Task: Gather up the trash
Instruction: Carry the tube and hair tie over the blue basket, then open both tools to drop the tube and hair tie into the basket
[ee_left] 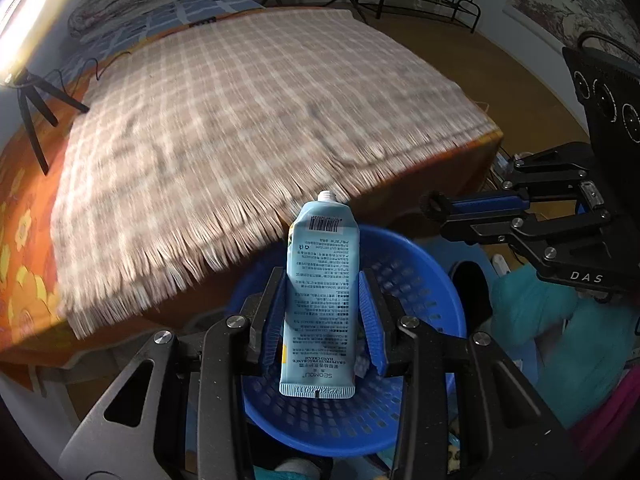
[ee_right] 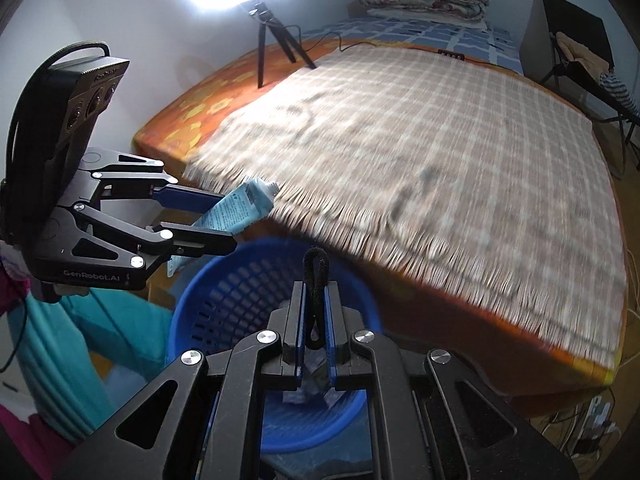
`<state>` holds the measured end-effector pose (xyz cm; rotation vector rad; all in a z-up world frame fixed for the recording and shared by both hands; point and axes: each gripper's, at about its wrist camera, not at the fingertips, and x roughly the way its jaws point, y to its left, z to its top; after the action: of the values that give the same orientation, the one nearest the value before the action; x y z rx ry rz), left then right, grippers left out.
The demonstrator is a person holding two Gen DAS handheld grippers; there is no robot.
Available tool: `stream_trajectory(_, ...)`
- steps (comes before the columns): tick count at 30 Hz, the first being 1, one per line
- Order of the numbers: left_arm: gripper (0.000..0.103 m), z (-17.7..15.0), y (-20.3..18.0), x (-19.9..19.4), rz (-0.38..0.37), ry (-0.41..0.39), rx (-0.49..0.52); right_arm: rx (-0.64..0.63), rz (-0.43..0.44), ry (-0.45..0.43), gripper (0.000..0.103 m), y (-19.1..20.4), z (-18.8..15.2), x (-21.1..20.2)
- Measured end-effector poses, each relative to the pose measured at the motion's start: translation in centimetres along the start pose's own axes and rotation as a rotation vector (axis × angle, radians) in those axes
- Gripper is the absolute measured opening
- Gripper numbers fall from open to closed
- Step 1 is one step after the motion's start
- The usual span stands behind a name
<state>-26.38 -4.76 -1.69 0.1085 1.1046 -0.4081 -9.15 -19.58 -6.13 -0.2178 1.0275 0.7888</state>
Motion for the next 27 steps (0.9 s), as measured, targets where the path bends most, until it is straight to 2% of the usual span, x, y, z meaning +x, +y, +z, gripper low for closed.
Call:
stream_trajectory(14, 0.036, -4.2, -1.3, 2.6, -0.051, 0.079, -0.040, -0.005, 0.017, 0.091, 0.007, 2.2, -4.2, 2.0)
stream_trajectory(27, 0.037, -4.8, -1.5, 3.5, -0.045, 0.111, -0.034, -0.002, 0.021, 0.122, 0.007, 2.7, -5.1, 3.0)
